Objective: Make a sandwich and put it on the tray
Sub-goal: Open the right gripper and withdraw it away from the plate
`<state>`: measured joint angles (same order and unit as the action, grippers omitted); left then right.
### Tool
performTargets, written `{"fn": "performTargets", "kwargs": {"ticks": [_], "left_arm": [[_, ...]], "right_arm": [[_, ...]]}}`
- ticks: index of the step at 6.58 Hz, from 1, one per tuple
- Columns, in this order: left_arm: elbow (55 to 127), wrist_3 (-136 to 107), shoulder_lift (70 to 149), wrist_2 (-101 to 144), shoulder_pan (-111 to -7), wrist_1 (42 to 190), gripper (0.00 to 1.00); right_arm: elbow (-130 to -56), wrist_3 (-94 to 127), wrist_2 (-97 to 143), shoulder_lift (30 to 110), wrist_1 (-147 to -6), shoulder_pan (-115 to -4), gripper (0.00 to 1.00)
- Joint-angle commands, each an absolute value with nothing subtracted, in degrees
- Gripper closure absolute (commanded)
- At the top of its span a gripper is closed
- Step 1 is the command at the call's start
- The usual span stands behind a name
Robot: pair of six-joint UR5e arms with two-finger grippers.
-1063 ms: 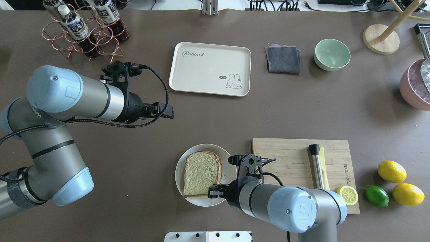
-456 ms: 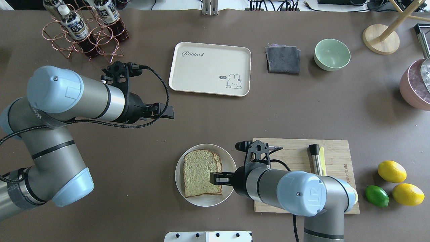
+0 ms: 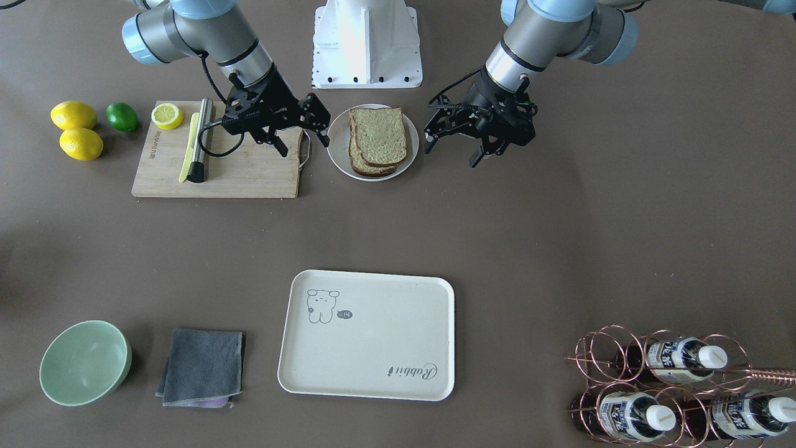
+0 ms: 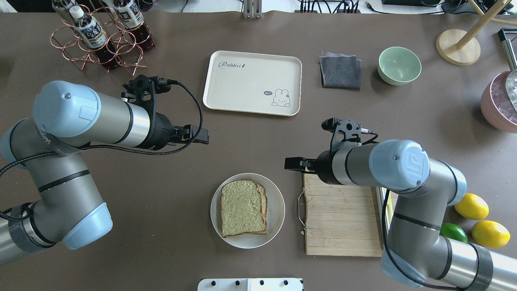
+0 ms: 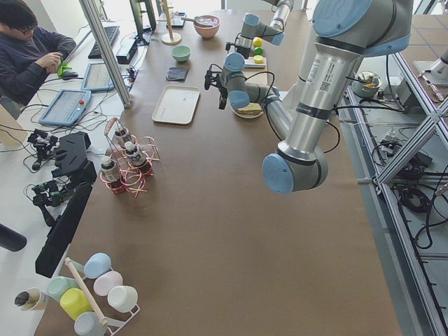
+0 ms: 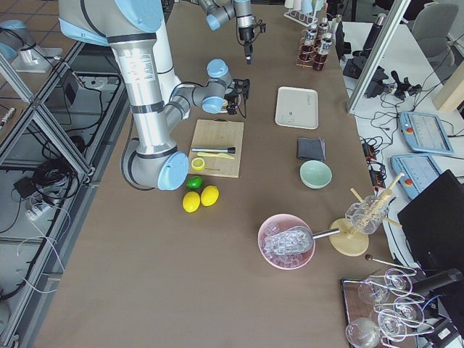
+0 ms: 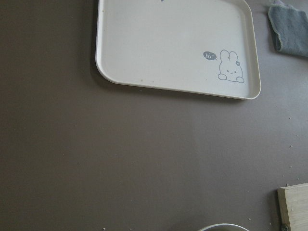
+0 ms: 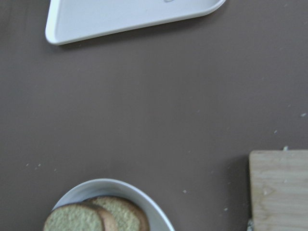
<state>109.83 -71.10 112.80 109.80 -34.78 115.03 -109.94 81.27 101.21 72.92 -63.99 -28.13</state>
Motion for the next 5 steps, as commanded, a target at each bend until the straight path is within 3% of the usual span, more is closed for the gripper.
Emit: {"fn": "performTargets", "kwargs": {"ticks": [1, 5], "left_arm": [[109.86, -71.28, 112.50, 109.78, -34.54, 114.96, 0.02], [108.29, -74.00, 111.27, 104.24, -25.85, 115.14, 0.02]], "right_arm": [[-107.51, 64.62, 116.20, 73.03, -77.45, -45.87, 0.00], [-98.01, 10.58, 133.24, 77.84, -93.49, -79.30, 0.00]]}}
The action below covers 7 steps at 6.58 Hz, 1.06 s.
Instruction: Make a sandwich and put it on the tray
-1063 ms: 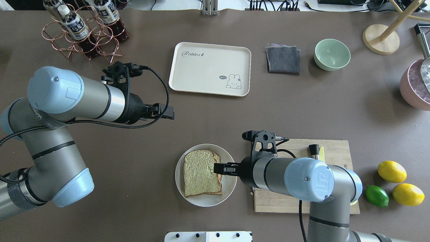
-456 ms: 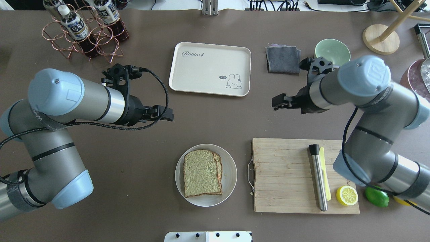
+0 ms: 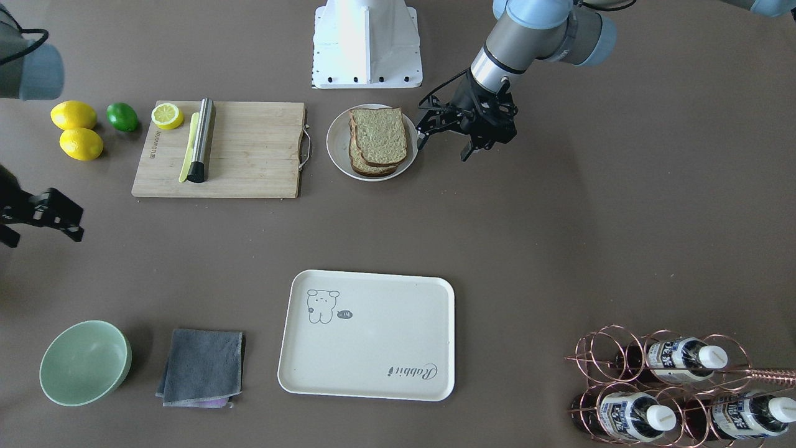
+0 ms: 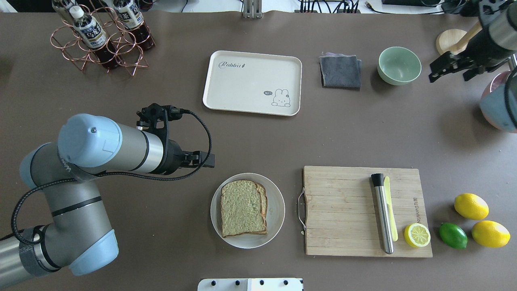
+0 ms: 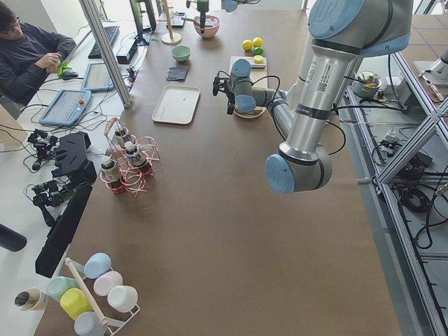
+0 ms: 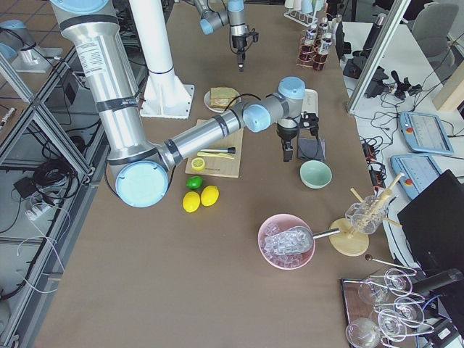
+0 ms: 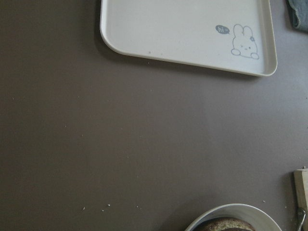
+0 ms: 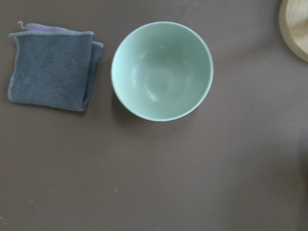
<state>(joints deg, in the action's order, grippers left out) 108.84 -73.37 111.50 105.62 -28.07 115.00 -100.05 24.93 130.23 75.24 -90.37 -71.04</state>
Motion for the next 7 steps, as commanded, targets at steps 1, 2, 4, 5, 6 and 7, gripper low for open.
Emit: {"fn": "performTargets", "kwargs": {"ticks": [1, 2, 4, 5, 6, 7], "left_arm": [[106.63, -76.09, 111.18, 104.15, -24.62, 117.83, 0.02], [104.09, -76.46, 110.14, 104.15, -24.17, 122.21, 0.02], [102.66, -76.55, 108.02, 104.24, -23.73, 126.65, 0.12], [102.83, -77.07, 108.37, 104.50, -23.73, 126.65, 0.36], [102.74, -76.73, 108.63, 104.85, -23.30, 126.65, 0.63], [102.83, -76.82, 108.63, 104.42, -21.29, 126.74, 0.64]], "right_arm": [[-98.17, 0.80, 133.33, 80.05, -96.82, -85.02, 0.00], [-98.00, -5.30, 132.81, 79.81, -101.99, -88.47, 0.00], [-97.91, -19.01, 131.58, 82.77, -106.16, -94.72, 0.00], [-98.17, -19.51, 131.49, 83.14, -106.17, -95.88, 0.00], [-98.26, -19.51, 131.31, 83.23, -106.08, -96.06, 0.00], [-98.44, -19.51, 130.79, 83.58, -105.82, -96.06, 0.00]]}}
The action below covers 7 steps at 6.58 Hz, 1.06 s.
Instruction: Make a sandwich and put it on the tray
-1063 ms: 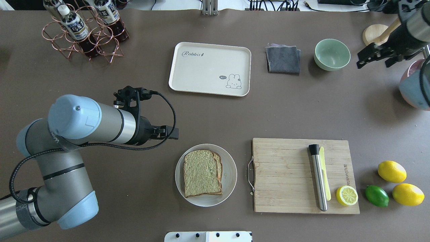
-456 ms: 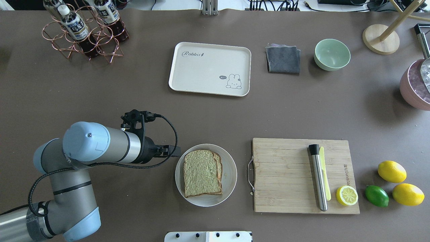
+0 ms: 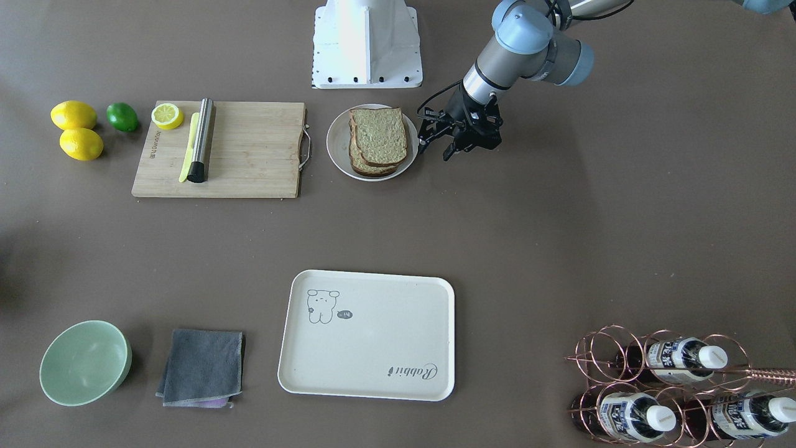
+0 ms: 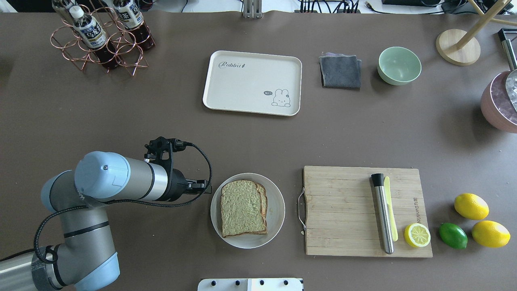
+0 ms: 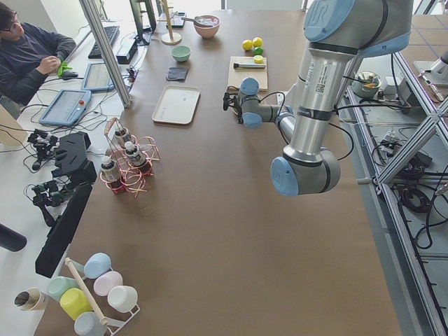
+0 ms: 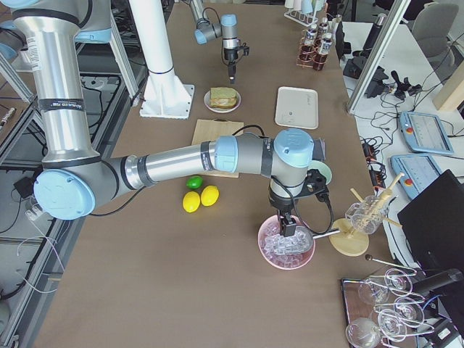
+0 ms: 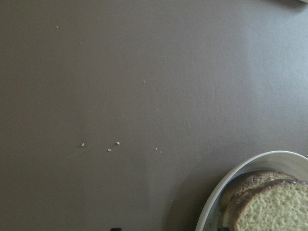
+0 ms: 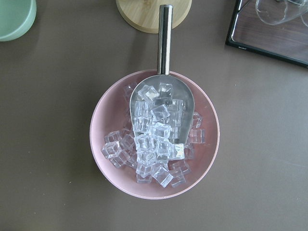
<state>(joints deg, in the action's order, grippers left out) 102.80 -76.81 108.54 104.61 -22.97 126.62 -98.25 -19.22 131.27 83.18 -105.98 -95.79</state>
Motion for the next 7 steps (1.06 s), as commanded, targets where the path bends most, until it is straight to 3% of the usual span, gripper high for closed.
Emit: {"fn": "performTargets", "kwargs": {"ticks": [1, 7], "left_arm": [[102.75, -76.90, 108.81, 104.33, -19.96, 126.65, 0.64], [101.16, -76.82, 109.69, 104.24, -17.84, 126.47, 0.64]], "right_arm": [[-98.44, -19.51, 130.78, 83.67, -105.65, -96.06, 0.00], [-98.00, -19.42, 129.73, 83.58, -105.64, -95.98, 0.00]]}}
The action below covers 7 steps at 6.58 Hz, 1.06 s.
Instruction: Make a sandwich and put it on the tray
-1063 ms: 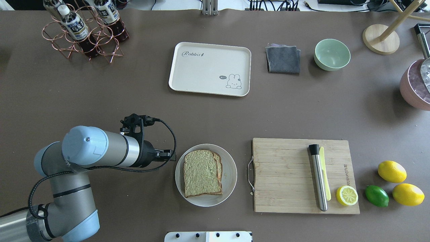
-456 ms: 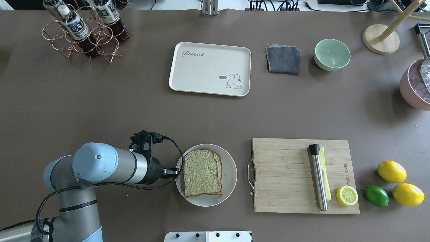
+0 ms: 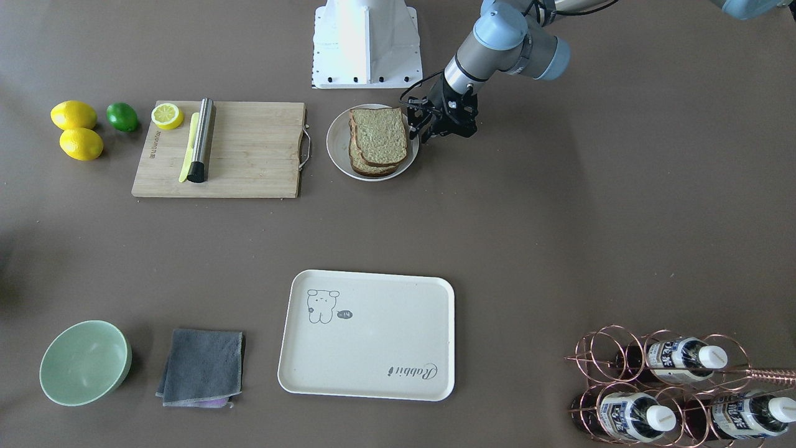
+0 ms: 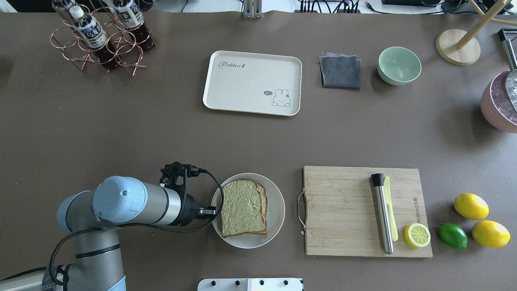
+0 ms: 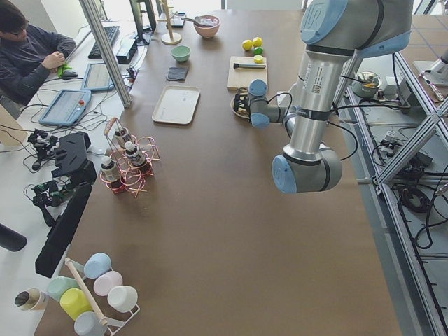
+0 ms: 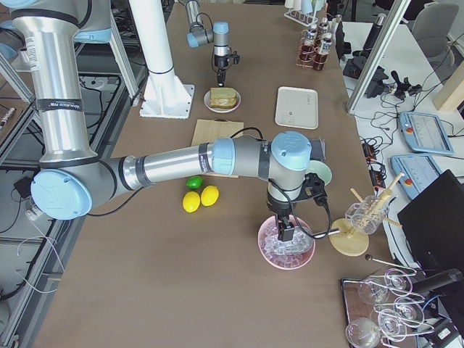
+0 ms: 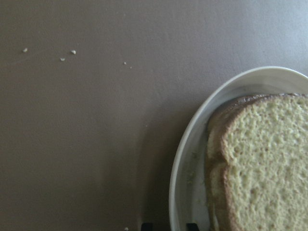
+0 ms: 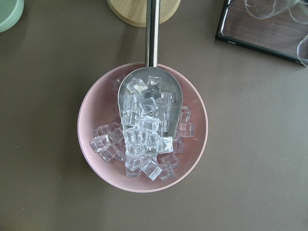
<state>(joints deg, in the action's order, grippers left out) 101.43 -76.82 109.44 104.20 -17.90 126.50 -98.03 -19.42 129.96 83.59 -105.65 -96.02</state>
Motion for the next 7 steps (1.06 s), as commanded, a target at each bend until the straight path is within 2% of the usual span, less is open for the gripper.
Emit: {"fn": "performTargets", "kwargs": {"ticks": [1, 2, 5, 7], "left_arm": [[100.55, -76.90, 110.38, 104.24, -17.84, 126.47, 0.85], [99.50, -76.90, 111.17, 104.24, -17.84, 126.47, 1.00], [100.11, -76.55, 111.88, 104.76, -18.89, 126.56, 1.00], [100.02, -76.20, 113.37, 111.39, -25.09, 125.95, 1.00]], "right_arm": [[-97.91, -19.34, 129.73, 83.58, -105.64, -95.98, 0.00], [-97.65, -19.16, 129.73, 83.93, -105.64, -95.98, 0.00], [-95.02, -18.72, 127.53, 84.46, -105.73, -95.98, 0.00], [-92.30, -18.55, 127.53, 84.81, -105.47, -95.98, 0.00]]}}
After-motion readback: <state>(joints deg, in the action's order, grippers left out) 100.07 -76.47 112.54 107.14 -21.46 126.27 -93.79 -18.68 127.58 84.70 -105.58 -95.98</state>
